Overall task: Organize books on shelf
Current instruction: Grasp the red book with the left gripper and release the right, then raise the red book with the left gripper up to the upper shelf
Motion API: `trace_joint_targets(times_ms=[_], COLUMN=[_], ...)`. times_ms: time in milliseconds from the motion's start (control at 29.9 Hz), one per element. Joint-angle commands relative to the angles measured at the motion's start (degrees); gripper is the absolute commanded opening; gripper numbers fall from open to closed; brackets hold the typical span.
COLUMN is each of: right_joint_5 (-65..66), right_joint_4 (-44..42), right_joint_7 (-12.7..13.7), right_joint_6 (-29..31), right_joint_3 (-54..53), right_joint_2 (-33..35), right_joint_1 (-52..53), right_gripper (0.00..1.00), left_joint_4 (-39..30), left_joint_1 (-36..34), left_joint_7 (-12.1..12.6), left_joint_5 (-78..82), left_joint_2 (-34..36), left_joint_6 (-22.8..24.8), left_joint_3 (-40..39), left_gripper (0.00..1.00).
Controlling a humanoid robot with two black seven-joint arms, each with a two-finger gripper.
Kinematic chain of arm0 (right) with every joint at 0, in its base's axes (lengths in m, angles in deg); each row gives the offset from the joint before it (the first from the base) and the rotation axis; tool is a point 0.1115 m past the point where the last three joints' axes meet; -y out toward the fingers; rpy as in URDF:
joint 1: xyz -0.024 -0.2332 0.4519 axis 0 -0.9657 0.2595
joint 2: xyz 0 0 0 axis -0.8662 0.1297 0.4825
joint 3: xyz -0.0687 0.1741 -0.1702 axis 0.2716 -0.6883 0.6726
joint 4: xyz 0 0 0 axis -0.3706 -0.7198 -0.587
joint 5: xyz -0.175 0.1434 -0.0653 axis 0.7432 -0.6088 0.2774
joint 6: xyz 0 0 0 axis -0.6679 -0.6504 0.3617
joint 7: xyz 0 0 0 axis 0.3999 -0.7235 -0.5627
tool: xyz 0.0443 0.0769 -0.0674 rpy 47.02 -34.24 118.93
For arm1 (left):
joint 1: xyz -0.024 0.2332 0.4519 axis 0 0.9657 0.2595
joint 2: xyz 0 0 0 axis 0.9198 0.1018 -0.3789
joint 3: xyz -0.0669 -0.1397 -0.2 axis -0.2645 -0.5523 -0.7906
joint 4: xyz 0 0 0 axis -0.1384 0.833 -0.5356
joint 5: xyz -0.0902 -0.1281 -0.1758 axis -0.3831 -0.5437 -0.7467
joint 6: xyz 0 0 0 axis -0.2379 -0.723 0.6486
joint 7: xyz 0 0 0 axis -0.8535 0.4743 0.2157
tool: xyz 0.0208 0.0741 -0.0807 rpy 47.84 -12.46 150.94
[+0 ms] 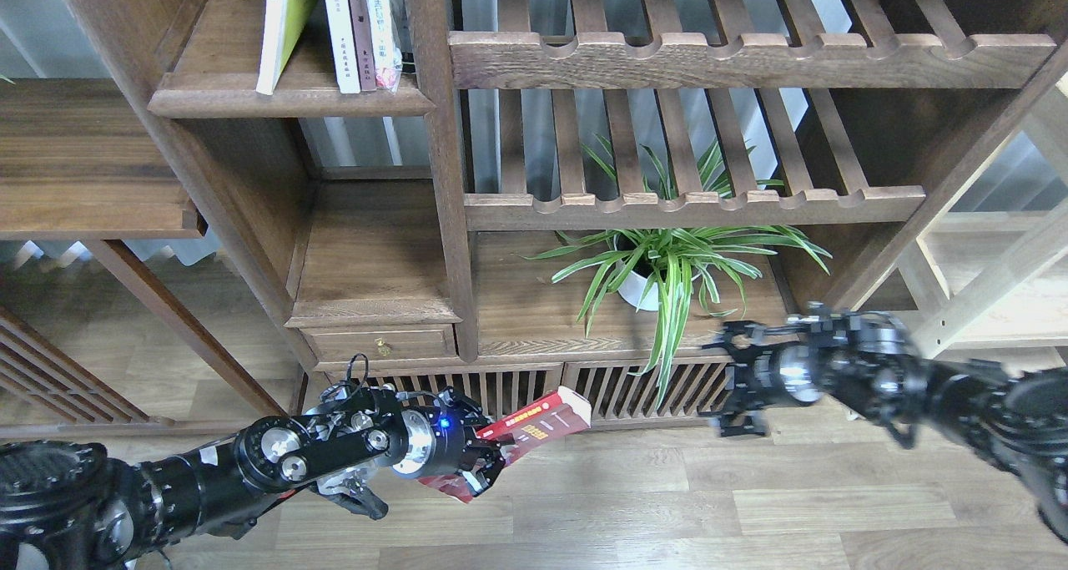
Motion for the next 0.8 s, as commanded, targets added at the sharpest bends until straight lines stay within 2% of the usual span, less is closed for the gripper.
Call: trace_joint_targets(times_ms=[0, 100, 201, 301, 602, 769], right_joint_5=[-0.6, -2.3, -3.8, -4.3, -10.3, -12.8], right_joint_4=[-2.0, -2.7, -3.4, -4.7, -5.8, -5.8], right_joint_7=[0.0, 0.0, 0.0, 0.0, 0.0, 0.0], right_joint_6=[0.1, -0.6, -1.3, -3.1, -8.7, -10.0], right_joint_3=[-0.2, -0.3, -0.3, -0.3, -0.3, -0.3], right_joint_2=[4.3, 7.7, 10.8, 13.0, 13.4, 13.4], right_joint_1=[-1.7, -3.5, -5.3, -7.4, -13.6, -14.9], right_gripper=[1.00, 1.00, 1.00, 1.00, 1.00, 1.00], left_joint_4=[-2.7, -6.4, -9.7, -14.4, -29.7, -34.5], left_joint_1=[-0.4, -0.5, -1.5, -2.3, -2.4, -2.3], left_joint_7=[1.3, 2.8, 3.2, 3.2, 3.2, 3.2], left_joint_5=[-0.8, -0.7, -0.8, -0.8, -1.0, -3.4], left_joint_2=[0.0, 0.0, 1.1, 6.9, 24.9, 29.5], left_joint_6=[-0.1, -0.2, 0.0, 0.3, 2.1, 2.6], left_joint_3=[-2.6, -5.8, -7.2, -7.8, -11.9, -13.9], left_gripper=[0.00, 0.00, 0.00, 0.00, 0.00, 0.00])
